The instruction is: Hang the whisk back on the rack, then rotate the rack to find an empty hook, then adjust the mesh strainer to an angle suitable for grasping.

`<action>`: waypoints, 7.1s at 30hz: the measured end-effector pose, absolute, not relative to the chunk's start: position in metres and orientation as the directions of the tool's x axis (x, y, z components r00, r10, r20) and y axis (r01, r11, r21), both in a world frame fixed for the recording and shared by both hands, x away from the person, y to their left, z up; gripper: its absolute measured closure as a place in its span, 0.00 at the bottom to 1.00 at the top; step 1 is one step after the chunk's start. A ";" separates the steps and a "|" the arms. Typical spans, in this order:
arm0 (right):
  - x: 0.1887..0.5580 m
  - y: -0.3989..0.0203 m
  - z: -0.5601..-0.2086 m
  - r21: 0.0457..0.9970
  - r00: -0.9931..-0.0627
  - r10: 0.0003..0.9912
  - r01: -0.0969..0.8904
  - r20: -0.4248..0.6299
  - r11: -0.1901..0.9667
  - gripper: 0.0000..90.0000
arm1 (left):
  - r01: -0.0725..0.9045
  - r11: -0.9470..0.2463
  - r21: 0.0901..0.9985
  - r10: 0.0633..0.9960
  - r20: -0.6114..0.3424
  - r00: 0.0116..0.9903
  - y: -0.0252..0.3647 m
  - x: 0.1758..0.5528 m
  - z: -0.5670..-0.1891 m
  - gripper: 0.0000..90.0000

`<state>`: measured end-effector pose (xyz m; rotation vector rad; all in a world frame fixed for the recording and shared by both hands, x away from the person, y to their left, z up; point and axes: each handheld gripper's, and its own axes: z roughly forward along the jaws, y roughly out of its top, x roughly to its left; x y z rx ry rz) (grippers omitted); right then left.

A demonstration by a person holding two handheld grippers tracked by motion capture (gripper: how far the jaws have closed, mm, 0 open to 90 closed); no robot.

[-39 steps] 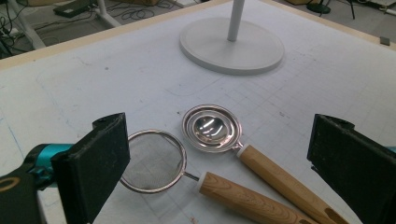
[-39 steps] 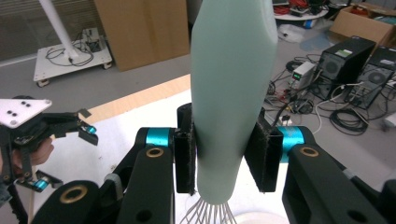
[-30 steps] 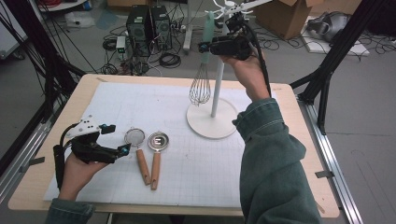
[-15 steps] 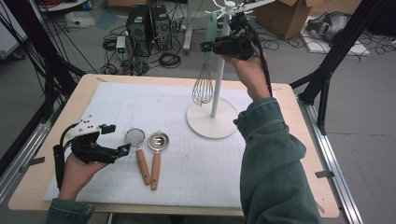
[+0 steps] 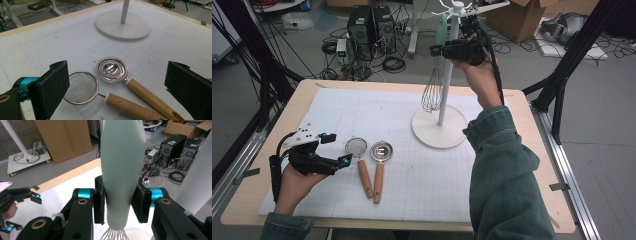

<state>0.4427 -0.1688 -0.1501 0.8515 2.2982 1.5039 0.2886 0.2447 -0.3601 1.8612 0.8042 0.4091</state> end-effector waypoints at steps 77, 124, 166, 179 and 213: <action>0.418 -0.248 -0.100 0.954 -0.816 0.567 0.248 0.111 0.170 0.99 | 0.346 -0.237 0.908 0.690 -0.093 0.717 0.254 0.291 -0.358 0.07; 0.404 -0.204 -0.106 0.957 -0.817 0.574 0.209 0.058 0.202 0.92 | 0.343 -0.246 0.907 0.689 -0.085 0.719 0.254 0.289 -0.356 0.07; 0.353 -0.188 -0.270 0.896 -0.831 0.535 0.342 0.149 0.283 0.27 | 0.382 -0.278 0.881 0.676 -0.104 0.730 0.257 0.296 -0.369 0.22; 0.332 -0.170 -0.305 0.878 -0.846 0.511 0.354 0.153 0.323 0.26 | 0.388 -0.297 0.872 0.660 -0.106 0.744 0.253 0.297 -0.377 0.31; 0.314 -0.167 -0.351 0.865 -0.842 0.514 0.374 0.164 0.336 0.31 | 0.472 -0.363 0.803 0.663 -0.134 0.737 0.255 0.332 -0.409 0.98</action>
